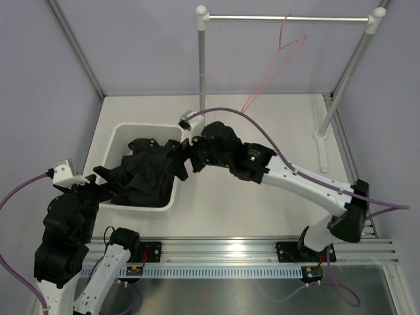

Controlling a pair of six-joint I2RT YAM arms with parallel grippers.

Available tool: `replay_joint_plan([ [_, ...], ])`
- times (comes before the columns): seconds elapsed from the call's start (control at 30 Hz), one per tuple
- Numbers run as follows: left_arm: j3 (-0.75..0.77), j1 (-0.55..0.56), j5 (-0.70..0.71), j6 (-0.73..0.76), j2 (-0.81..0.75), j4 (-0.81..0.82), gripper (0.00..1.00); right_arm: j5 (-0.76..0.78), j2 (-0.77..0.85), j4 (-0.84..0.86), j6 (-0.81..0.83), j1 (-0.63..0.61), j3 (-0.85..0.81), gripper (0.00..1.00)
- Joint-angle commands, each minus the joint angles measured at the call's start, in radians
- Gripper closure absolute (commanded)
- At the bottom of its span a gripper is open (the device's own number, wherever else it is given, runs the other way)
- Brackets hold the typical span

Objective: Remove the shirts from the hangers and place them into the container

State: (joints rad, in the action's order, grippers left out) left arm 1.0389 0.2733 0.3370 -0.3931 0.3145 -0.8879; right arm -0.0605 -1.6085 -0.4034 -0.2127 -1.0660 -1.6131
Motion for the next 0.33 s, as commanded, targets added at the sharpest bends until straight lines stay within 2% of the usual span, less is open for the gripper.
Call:
replay_joint_plan([
  [0.0,-0.031,-0.003,-0.036,-0.024,-0.046,0.03,0.01,0.119,0.163,0.077,-0.048,-0.012,0.218,0.0],
  [0.17,-0.083,-0.002,-0.078,-0.061,-0.109,0.043,0.01,0.197,0.366,0.067,-0.109,-0.041,0.432,0.0],
  [0.2,-0.095,-0.002,-0.082,-0.066,-0.132,0.04,0.01,0.197,0.437,0.078,-0.116,-0.043,0.512,0.01],
  [0.3,-0.123,-0.003,-0.085,-0.098,-0.164,0.038,0.01,0.241,0.547,0.13,-0.145,-0.046,0.622,0.01],
])
